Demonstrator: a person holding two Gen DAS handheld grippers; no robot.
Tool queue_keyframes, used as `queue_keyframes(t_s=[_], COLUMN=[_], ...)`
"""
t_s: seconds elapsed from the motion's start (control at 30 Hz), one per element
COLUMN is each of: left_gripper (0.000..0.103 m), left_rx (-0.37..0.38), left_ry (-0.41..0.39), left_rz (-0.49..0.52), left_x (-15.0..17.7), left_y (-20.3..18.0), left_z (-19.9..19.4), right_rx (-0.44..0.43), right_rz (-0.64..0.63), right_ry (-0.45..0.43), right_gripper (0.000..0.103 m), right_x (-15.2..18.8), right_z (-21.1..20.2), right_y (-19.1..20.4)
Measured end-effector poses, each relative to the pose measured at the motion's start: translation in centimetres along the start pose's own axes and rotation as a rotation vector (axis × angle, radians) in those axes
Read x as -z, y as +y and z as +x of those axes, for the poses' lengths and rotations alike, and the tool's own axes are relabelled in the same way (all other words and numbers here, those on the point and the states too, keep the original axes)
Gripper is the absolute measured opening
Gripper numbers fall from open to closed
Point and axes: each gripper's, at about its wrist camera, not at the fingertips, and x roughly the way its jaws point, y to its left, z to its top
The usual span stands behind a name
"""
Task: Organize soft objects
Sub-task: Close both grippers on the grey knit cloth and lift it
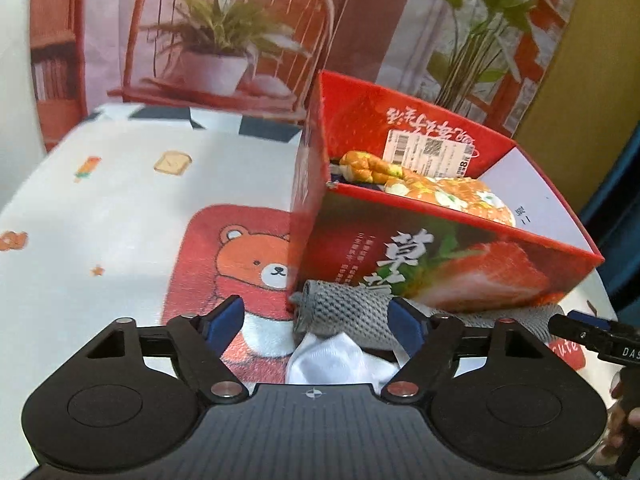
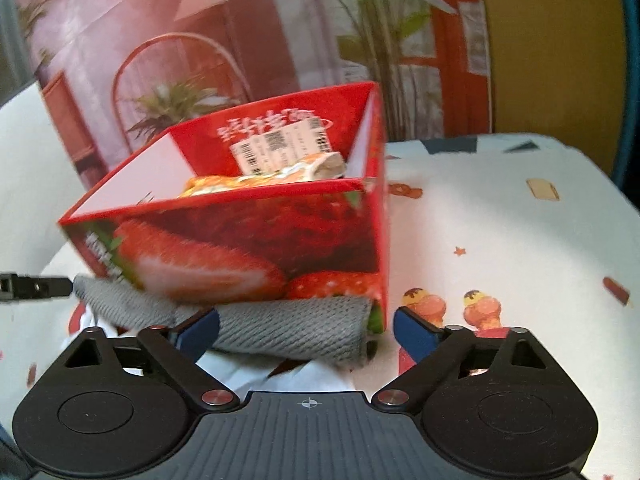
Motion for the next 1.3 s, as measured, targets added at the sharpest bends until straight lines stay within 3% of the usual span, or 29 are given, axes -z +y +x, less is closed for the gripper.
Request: queue_keyframes(t_s=[0.23, 0.3, 0.4, 0.67, 0.77, 1.07, 1.3], left_gripper=[0.067, 0.056, 0.046, 0.027, 0.022, 0.019, 0.018], left_rx=[0.032, 0.040, 0.033, 0.037, 0.049, 0.077, 0.101], left_ry=[0.042, 0.050, 0.050, 0.038, 0.026, -0.020, -0.078], left_rz=[0.000, 0.013, 0.035, 0.032, 0.037, 0.047, 0.067], left_x=[-0.4, -0.3, 0.1, 0.1, 0.2, 0.2, 0.2], left_y=[-0.3, -0.6, -1.1, -0.5, -0.7, -1.2, -2.0], left_z=[2.2, 2.5, 2.8, 2.3, 2.0, 0.3, -2.3], right_rx=[-0.011, -0.023, -0.035, -0.041, -0.042, -0.073, -0.126], right_rz=[0.040, 0.047, 0.059, 0.088, 0.103, 0.109, 0.046], right_ry=[0.016, 0.024, 0.036, 0.034, 0.026, -0.006, -0.064], right_gripper=[0.082, 0.080, 0.075, 0.055, 0.041, 0.016, 0.013], right_x=[-0.3, -0.3, -0.1, -0.2, -0.3, -0.8, -2.0], right_z=[1.2, 1.5, 1.6, 1.4, 1.0, -0.6, -3.2], right_y=[-1.1, -1.2, -1.2, -1.5, -1.9, -2.0, -0.3])
